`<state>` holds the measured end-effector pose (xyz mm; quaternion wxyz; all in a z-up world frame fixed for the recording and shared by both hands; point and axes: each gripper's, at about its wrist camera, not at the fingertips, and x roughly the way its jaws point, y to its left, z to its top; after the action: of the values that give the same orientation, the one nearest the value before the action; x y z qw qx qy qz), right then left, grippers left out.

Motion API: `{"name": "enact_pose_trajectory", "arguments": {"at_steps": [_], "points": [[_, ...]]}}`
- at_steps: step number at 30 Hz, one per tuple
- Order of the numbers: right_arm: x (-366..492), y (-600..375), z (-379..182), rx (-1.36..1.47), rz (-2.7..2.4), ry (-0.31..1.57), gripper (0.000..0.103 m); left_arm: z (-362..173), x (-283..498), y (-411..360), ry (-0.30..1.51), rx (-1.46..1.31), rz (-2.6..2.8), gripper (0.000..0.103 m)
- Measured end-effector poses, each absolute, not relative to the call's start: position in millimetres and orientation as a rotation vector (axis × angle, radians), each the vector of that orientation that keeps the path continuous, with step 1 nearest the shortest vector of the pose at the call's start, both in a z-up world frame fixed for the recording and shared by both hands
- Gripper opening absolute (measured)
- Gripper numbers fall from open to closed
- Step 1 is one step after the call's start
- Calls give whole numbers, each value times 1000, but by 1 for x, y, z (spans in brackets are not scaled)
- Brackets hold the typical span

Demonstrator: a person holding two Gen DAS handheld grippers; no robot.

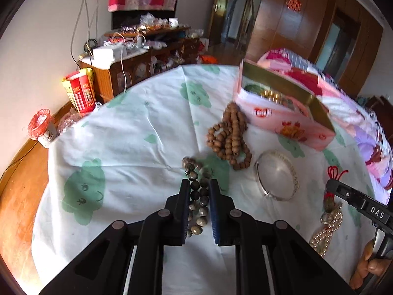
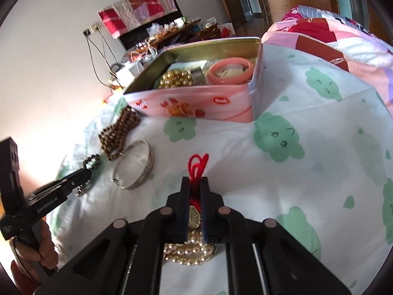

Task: Organize jewelry
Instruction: 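Close the left gripper on the grey bead bracelet while the right gripper grasps the red tassel pearl strand, then carry the grey bracelet and red tassel strand into the pink tin and open both grippers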

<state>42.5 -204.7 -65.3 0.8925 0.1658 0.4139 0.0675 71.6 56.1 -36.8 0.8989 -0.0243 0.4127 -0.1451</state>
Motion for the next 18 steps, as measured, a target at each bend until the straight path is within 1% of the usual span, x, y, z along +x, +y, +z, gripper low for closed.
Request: {"name": "enact_pose_trajectory", "arguments": {"at_steps": [7, 14, 18], "points": [[23, -218, -43, 448, 194, 685, 11, -24, 61, 62, 752, -86, -317, 15], [17, -208, -17, 426, 218, 599, 11, -14, 53, 59, 679, -99, -334, 15], [18, -213, -5, 438, 231, 568, 11, 1, 48, 49, 621, -94, -382, 15]]}}
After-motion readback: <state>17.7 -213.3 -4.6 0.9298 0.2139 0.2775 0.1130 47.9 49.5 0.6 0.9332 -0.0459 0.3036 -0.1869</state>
